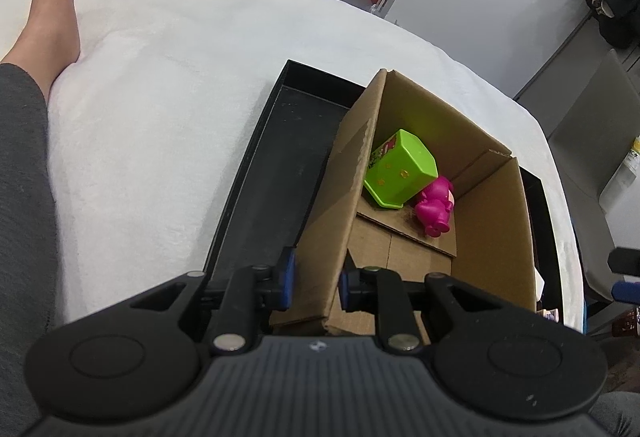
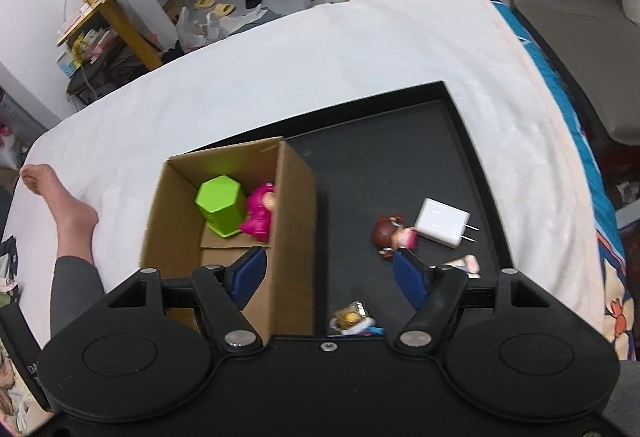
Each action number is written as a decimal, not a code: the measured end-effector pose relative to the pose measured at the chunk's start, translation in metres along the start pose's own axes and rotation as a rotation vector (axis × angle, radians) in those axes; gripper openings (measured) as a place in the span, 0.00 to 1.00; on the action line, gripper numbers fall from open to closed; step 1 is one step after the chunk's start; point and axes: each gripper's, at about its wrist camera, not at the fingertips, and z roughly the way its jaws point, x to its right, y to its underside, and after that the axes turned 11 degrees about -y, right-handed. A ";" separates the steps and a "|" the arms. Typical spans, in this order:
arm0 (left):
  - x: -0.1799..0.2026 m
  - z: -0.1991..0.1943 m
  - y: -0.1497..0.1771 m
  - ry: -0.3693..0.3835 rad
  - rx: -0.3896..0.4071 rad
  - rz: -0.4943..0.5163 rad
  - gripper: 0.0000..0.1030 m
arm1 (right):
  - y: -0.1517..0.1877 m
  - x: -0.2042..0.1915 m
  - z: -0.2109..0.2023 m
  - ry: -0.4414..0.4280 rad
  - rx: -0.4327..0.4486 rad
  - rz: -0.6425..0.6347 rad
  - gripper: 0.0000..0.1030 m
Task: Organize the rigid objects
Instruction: 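Move the right gripper to the lavender bunny cube and grasp it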
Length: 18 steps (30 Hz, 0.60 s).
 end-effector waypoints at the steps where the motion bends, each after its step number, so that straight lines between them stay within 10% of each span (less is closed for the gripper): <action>1: -0.001 0.000 -0.001 0.000 0.000 -0.001 0.19 | 0.000 0.003 -0.001 0.005 0.001 0.006 0.68; 18: -0.006 0.000 -0.003 -0.019 0.005 -0.023 0.18 | 0.016 0.050 0.013 0.103 -0.048 0.056 0.68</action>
